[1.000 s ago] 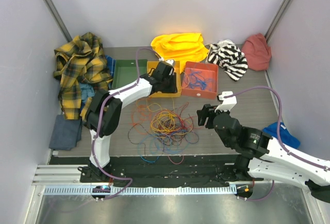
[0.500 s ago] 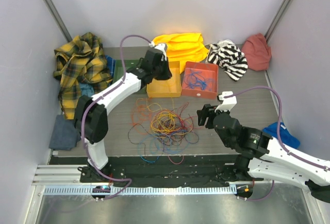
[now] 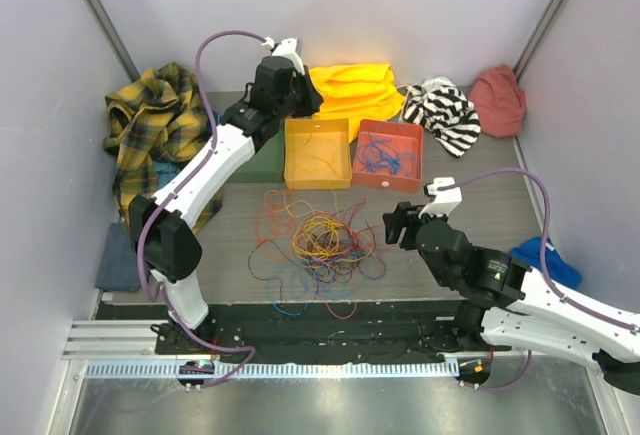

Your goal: Untangle the cables

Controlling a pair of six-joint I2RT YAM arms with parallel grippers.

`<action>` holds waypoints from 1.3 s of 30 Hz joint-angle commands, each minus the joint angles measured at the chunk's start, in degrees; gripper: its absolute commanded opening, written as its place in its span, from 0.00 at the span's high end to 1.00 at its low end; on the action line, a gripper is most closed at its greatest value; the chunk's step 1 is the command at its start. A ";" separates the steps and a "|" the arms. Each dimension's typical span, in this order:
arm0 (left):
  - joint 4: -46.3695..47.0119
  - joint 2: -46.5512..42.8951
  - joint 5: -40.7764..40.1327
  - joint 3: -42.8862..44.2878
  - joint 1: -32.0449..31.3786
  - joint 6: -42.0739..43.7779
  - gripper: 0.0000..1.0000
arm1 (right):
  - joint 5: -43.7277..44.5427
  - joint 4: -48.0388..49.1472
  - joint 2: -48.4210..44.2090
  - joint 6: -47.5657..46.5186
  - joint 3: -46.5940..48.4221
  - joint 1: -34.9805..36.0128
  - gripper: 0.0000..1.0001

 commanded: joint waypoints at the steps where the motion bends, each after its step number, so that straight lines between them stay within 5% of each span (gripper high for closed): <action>1: -0.69 2.74 0.09 3.71 0.88 0.49 1.00 | 1.87 1.08 -0.92 0.70 0.16 0.32 0.34; 12: 2.30 9.07 1.15 -2.70 2.29 -2.32 1.00 | 2.75 0.64 -1.01 0.27 -0.45 0.32 0.34; 24: -0.25 19.26 2.99 3.34 3.96 -3.46 0.99 | 3.89 0.64 -0.49 -0.44 -1.15 0.32 0.34; 26: -0.86 21.20 3.25 5.63 4.05 -3.38 0.93 | 3.80 0.64 -0.40 -0.53 -1.07 0.32 0.34; 30: -3.67 23.84 3.78 10.74 4.05 -2.85 0.58 | 3.80 0.55 0.05 -0.88 -0.72 0.23 0.34; 37: 1.69 18.40 5.36 5.38 3.96 -4.08 0.55 | 3.28 0.64 0.92 -0.09 -0.81 0.23 0.34; 39: 0.72 17.43 5.19 5.38 3.79 -4.52 0.46 | 2.75 0.64 1.27 0.17 -0.54 0.32 0.34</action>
